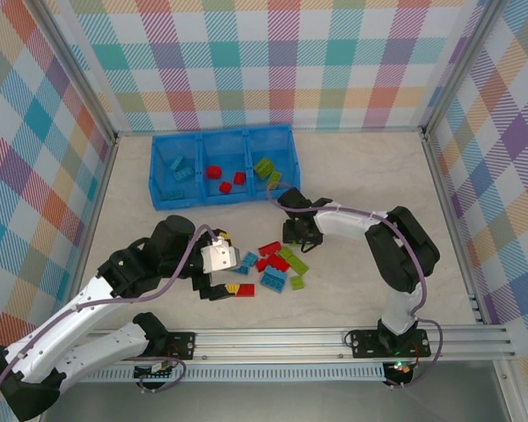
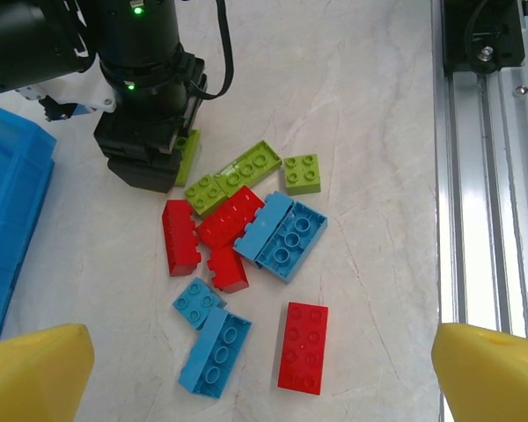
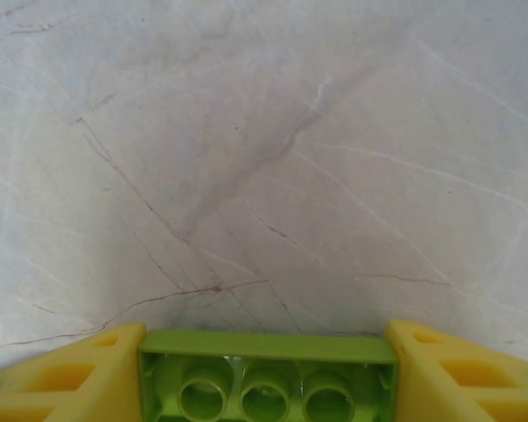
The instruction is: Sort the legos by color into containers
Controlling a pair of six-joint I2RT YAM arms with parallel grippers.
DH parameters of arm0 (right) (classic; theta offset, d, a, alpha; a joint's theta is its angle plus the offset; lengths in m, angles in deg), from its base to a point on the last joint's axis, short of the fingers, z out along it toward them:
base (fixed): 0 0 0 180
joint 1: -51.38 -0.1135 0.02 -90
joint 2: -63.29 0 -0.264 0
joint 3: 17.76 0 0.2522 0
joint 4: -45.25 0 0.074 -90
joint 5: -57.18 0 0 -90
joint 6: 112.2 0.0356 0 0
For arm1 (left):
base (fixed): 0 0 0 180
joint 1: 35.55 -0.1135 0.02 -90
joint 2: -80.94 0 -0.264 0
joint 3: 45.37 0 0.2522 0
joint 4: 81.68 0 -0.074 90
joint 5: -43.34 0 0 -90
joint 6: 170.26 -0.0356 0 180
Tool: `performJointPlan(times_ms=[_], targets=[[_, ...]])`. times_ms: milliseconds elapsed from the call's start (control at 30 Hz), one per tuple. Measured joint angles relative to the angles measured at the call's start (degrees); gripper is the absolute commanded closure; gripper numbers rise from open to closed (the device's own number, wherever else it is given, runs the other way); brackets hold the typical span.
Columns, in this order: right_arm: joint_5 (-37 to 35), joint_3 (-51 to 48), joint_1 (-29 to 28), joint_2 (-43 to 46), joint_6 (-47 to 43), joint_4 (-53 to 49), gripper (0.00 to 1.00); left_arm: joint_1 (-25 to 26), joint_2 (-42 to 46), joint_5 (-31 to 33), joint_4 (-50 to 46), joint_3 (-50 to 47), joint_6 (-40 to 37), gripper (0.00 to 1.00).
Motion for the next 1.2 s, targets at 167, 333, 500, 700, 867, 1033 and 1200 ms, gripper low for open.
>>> performJointPlan(times_ms=[167, 333, 500, 700, 867, 1033, 1200], targets=[[-0.2, -0.3, -0.5, 2.3, -0.3, -0.3, 0.5, 0.0, 0.6, -0.2, 0.5, -0.8, -0.2, 0.0], [-2.3, 1.6, -0.9, 11.0, -3.5, 0.3, 0.5, 0.0, 1.7, 2.6, 3.5, -2.5, 0.1, 0.0], [-7.6, 12.8, -0.8, 9.3, -11.6, 7.0, 0.49, 0.1, 3.2, 8.5, 7.0, -3.7, 0.5, 0.0], [-9.6, 28.4, 1.3, -5.6, -18.1, 14.2, 0.49, 0.1, 4.8, 12.5, 10.3, -5.6, 0.5, 0.0], [-9.6, 38.2, 3.3, -17.6, -20.7, 13.7, 0.34, 0.1, 4.7, 13.6, 11.2, -6.6, 0.6, 0.0], [-9.7, 41.5, 4.5, -20.9, -22.4, 10.3, 0.25, 0.1, 4.7, 14.5, 12.2, -6.8, 0.6, 0.0], [-9.5, 37.1, 4.4, -16.4, -22.4, 11.1, 0.21, 0.1, 4.5, 14.6, 12.2, -6.9, 0.6, 0.0]])
